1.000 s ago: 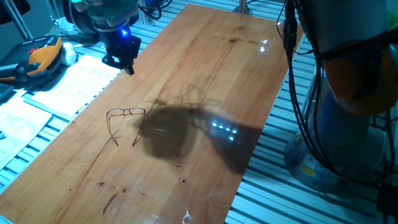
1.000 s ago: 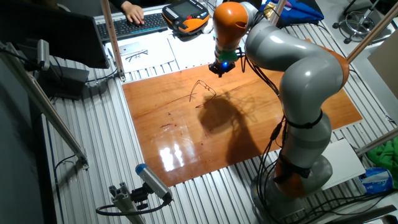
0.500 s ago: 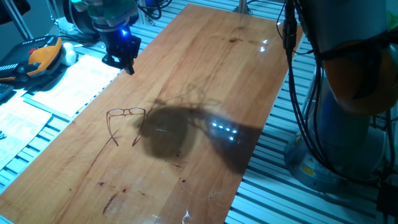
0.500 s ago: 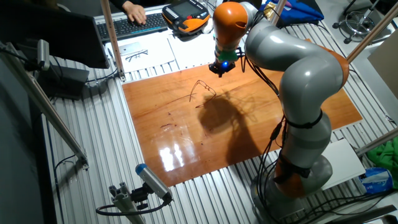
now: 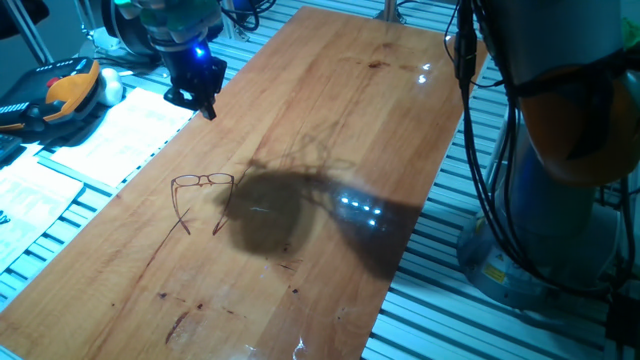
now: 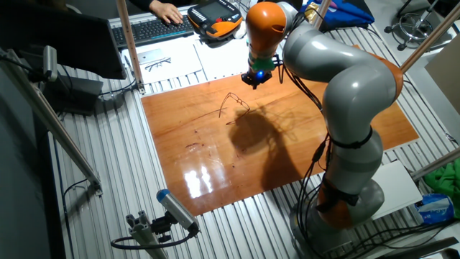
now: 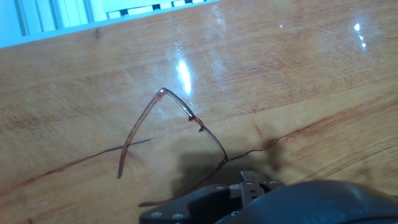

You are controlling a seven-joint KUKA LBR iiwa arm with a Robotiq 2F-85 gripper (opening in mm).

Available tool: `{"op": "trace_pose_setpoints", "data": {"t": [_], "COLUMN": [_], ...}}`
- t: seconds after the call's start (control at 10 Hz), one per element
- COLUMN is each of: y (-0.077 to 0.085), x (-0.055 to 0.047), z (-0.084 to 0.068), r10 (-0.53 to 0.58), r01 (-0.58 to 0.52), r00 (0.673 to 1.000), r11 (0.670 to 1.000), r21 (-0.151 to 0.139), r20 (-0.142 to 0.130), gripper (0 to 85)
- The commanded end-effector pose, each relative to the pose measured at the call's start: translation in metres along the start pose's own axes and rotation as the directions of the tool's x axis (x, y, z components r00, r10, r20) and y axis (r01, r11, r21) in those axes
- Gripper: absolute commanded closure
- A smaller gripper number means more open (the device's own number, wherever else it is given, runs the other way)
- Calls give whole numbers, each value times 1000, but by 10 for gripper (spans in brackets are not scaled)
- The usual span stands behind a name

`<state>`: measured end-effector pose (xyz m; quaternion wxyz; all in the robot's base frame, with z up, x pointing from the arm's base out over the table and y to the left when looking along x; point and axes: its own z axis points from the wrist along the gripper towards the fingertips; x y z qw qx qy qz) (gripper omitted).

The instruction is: Unfold the leg of the glasses (with one hand)

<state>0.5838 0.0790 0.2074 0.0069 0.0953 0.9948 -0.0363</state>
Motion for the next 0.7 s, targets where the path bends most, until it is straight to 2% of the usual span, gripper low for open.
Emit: {"op": "trace_pose_setpoints", "data": {"t": [0.0,0.2,0.4,0.5,0.6], "y": [0,-1,-4,-7,-12], "x": [0,-3,-15,-19,-22], "z": [0,-2,-11,-6,0], "r10": [-1,-5,-6,-14,-22], "r01": [1,5,6,14,21], "r00": [1000,1000,1000,1000,1000], "r11": [1000,1000,1000,999,999], "r21": [0,10,27,38,29], "r20": [0,-3,-12,12,19], "gripper": [850,850,850,850,850]}}
